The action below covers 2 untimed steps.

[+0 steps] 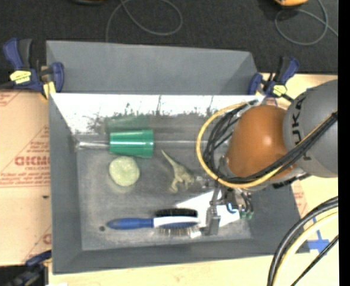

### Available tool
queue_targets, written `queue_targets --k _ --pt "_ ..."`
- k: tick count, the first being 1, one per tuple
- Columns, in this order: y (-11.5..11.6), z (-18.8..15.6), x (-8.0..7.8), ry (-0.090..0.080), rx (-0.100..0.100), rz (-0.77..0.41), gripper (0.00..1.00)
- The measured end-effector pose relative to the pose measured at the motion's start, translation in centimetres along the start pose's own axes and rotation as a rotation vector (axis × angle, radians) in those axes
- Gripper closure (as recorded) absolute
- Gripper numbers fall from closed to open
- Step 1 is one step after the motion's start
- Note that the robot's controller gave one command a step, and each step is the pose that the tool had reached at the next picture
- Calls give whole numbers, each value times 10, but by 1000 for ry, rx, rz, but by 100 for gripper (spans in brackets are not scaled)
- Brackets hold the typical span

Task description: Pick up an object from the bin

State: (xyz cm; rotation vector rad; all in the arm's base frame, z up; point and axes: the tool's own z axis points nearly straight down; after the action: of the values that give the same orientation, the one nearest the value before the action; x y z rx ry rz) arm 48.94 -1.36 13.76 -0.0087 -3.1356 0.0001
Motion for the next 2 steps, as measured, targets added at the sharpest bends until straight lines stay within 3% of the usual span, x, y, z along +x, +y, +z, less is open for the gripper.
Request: queue_targets --k 1,2 --pt "0 -4 -2 -8 0 0 0" --pt "59 62 10 -11 2 -107 0"
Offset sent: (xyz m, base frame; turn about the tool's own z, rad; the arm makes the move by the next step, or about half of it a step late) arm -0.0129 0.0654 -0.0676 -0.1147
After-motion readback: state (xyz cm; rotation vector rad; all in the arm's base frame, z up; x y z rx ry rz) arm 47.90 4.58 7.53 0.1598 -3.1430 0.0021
